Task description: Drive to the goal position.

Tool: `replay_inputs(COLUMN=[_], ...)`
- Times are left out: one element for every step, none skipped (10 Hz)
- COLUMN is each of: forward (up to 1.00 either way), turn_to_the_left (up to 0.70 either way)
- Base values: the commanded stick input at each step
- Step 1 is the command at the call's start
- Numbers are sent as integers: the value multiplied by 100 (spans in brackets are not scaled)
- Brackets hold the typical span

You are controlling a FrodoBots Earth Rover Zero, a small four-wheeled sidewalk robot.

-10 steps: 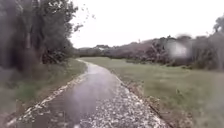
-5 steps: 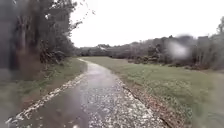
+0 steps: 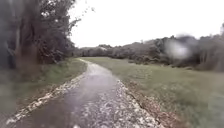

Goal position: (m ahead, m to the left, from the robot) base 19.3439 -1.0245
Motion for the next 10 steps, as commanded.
replay_inputs(forward=[70,70,70,70,70,70,70,70,70,70], turn_to_the_left=[0,0,0,0,0,0,0,0,0,0])
